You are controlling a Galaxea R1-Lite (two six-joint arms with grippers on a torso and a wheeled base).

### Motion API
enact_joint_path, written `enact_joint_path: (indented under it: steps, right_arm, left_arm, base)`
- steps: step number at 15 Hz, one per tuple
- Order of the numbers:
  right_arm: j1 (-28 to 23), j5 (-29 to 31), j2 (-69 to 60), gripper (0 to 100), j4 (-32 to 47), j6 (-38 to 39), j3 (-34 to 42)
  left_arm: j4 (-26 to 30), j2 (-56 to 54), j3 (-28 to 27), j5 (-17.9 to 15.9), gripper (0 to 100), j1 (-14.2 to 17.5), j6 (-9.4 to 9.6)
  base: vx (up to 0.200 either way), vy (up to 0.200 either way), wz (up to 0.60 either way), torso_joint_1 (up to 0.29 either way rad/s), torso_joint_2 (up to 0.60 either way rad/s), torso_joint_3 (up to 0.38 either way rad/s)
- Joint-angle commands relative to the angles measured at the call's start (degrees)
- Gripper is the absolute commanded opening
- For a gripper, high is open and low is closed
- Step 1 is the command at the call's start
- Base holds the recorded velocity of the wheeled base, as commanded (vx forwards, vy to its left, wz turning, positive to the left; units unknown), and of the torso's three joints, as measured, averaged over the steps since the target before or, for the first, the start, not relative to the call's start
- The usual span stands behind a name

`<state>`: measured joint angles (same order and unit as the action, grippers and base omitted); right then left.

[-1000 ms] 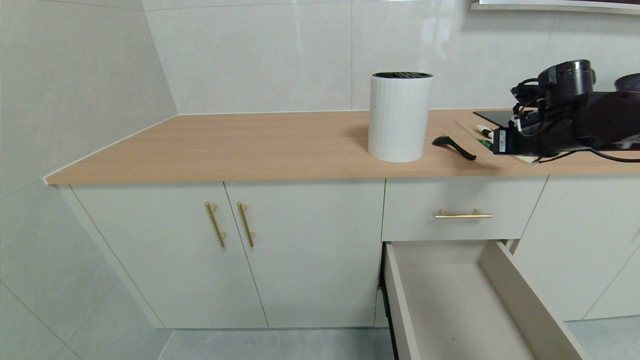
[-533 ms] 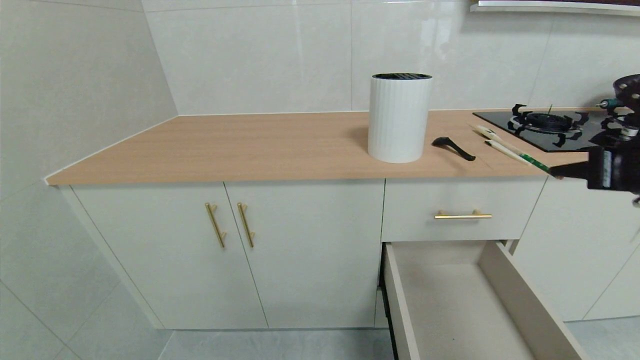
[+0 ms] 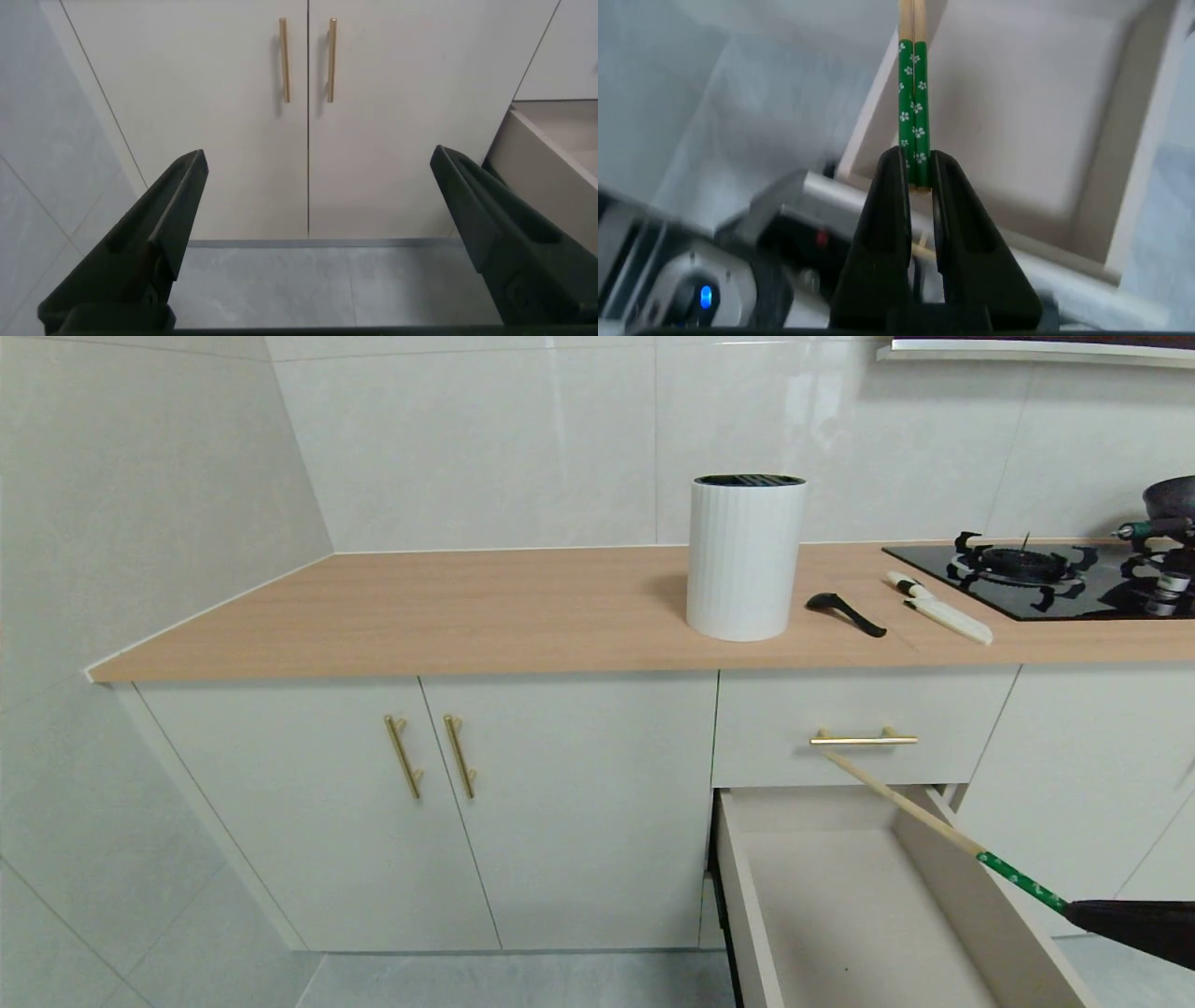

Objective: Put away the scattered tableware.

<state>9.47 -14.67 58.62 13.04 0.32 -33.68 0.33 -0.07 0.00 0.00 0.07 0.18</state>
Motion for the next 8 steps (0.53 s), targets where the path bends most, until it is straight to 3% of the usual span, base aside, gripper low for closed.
enact_joint_path:
  steps: [1, 8]
  right_arm:
    - [0.4, 0.0, 1.9, 0, 3.8, -0.8, 0.9]
    - [0.3, 4.8, 27.1, 0, 4.5, -0.8, -0.1]
  left_arm:
    - [0.0, 0.1, 0.0, 0.0, 100, 0.0, -0.01]
    - [0.0, 0.1, 0.0, 0.0, 100, 0.0, -0.01]
  base:
    - [0.000, 0.000, 0.00, 0.000, 0.00, 0.000]
    - [0.000, 0.000, 0.00, 0.000, 0.00, 0.000]
